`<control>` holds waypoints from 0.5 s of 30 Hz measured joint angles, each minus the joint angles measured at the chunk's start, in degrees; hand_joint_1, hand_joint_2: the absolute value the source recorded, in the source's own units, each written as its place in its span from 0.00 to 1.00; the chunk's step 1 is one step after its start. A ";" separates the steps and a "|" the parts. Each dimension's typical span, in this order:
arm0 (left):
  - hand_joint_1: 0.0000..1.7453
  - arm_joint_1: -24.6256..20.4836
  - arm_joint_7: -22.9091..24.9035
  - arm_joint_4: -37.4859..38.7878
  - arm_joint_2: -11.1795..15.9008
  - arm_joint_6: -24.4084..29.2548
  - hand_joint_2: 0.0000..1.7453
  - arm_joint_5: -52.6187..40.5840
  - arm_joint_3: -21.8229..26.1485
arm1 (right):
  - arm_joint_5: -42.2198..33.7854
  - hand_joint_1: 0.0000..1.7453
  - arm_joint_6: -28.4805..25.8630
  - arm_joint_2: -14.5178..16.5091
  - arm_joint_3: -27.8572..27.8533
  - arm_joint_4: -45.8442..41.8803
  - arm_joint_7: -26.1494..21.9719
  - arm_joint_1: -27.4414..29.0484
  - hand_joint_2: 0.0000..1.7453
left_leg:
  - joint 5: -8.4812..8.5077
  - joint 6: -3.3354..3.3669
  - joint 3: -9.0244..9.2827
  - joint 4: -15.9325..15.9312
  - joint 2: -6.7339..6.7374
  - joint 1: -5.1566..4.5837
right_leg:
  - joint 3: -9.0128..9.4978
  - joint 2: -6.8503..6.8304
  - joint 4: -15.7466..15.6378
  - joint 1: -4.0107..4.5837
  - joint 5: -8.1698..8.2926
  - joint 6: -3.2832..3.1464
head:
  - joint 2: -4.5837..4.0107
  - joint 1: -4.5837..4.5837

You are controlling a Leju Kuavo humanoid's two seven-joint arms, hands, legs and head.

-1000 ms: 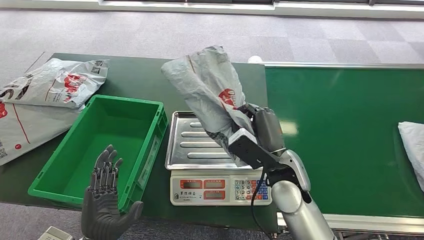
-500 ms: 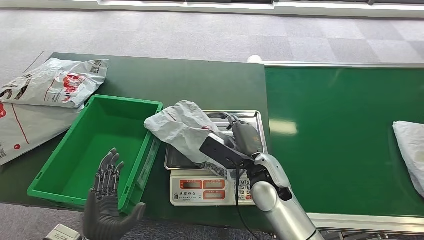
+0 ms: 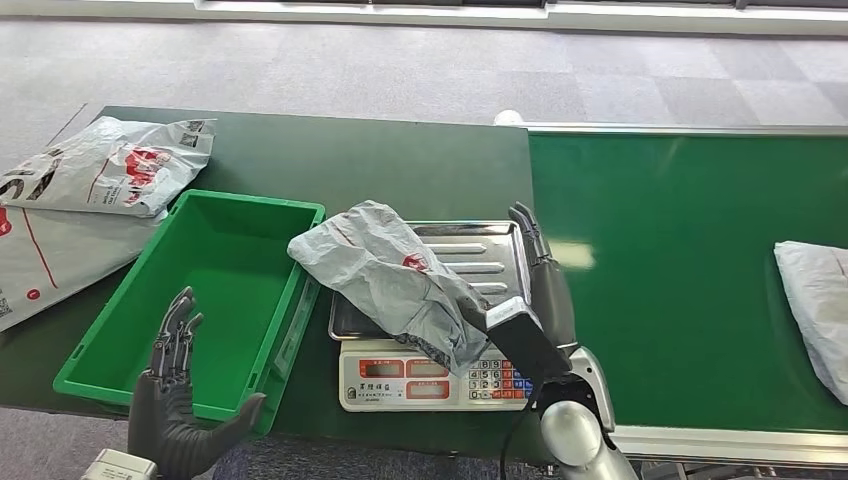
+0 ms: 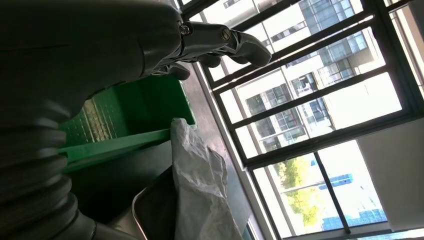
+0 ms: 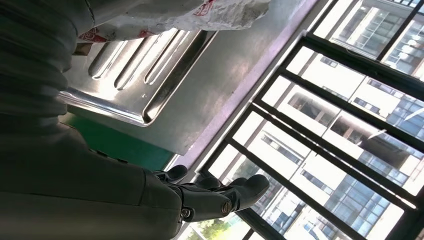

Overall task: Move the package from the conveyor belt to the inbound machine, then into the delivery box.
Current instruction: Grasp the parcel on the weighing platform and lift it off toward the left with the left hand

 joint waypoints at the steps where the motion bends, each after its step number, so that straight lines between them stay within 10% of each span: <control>1: 0.00 -0.06 -0.15 -0.07 -0.18 -0.07 1.00 -0.31 0.20 | -0.63 0.00 -0.49 0.01 -0.17 -0.55 -0.78 0.34 1.00 | 0.01 0.00 0.01 0.00 0.00 0.00 | 0.00 0.00 0.00 0.00 0.00 0.00 | 0.00 0.00; 11: 0.00 -6.88 5.93 0.69 1.76 8.61 1.00 -18.15 -4.65 | -32.42 0.00 -4.94 0.16 -4.74 -16.81 -15.54 9.32 1.00 | 0.04 0.02 0.00 0.02 -0.15 0.00 | -0.02 -0.16 -0.02 -0.03 -0.01 0.01 | 0.00 0.00; 15: 0.00 -11.31 12.60 3.09 3.27 9.02 1.00 -24.90 -9.84 | -34.35 0.00 -9.81 0.74 -8.97 -22.98 -19.87 13.76 1.00 | 0.03 0.03 0.00 0.04 -0.15 -0.01 | -0.06 -0.15 -0.03 -0.07 0.01 0.02 | 0.00 0.00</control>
